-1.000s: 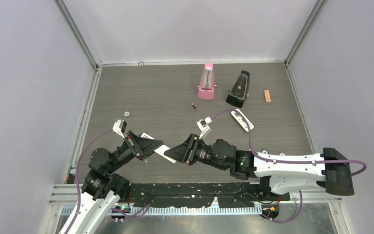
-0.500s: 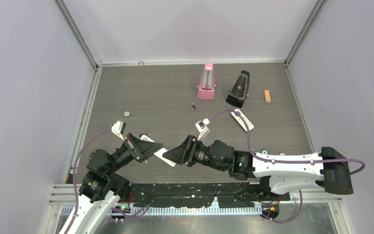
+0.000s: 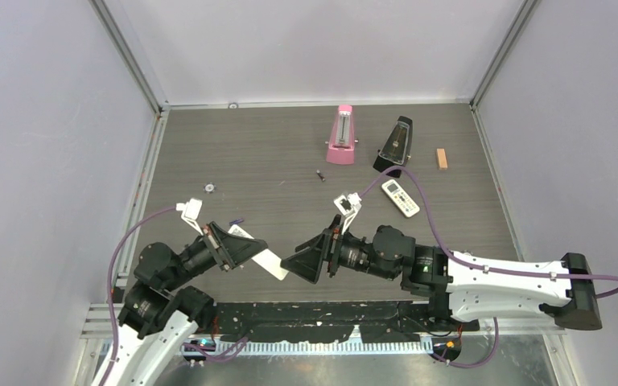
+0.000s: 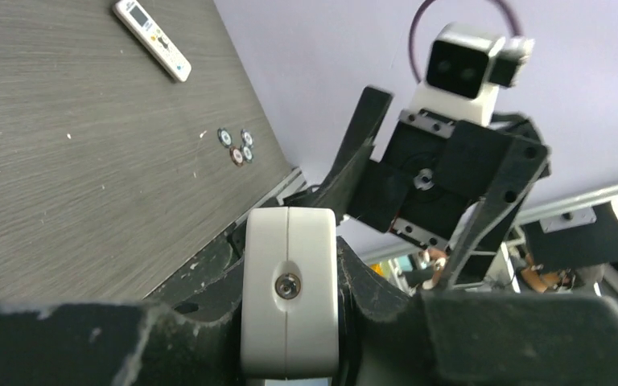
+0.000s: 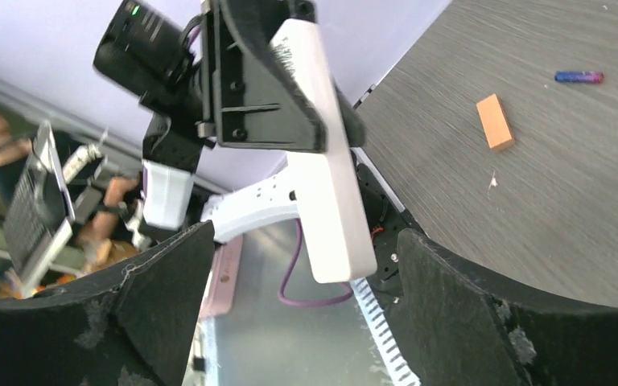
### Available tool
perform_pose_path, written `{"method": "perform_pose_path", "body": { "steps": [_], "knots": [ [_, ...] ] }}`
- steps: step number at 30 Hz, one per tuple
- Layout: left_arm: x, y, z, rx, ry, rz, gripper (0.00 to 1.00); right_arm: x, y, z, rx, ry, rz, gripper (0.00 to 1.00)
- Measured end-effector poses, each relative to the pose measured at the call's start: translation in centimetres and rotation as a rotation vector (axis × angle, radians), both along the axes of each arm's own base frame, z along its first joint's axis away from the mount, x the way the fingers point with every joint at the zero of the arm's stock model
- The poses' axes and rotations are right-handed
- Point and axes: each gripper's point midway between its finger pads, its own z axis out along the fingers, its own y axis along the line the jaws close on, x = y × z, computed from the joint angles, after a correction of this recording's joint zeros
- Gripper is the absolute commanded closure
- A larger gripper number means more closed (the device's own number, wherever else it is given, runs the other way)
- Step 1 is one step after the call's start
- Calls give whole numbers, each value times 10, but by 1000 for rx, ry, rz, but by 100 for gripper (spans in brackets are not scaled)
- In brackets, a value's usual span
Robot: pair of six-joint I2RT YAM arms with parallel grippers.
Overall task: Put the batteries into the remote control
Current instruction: Load the battery cover into the remote control, then place the remote control at the center of the board.
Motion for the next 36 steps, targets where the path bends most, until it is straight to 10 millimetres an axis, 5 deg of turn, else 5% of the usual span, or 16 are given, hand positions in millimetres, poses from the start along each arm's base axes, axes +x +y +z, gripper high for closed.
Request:
{"method": "perform_pose_path", "body": {
  "steps": [7, 19, 29, 33, 36],
  "knots": [
    [-17, -9, 12, 48, -87, -132, 100, -18, 8, 17, -81, -198, 154, 13],
    [-45, -20, 30, 22, -244, -338, 100, -30, 31, -5, -219, -337, 320, 24],
    [-52, -22, 29, 19, -281, -389, 99, -41, 38, -13, -219, -327, 391, 66],
    [-52, -22, 27, 25, -302, -399, 67, -45, 39, -13, -213, -302, 407, 80],
    [-53, -22, 27, 26, -309, -402, 31, -45, 39, -13, -210, -288, 405, 88]
  ]
}}
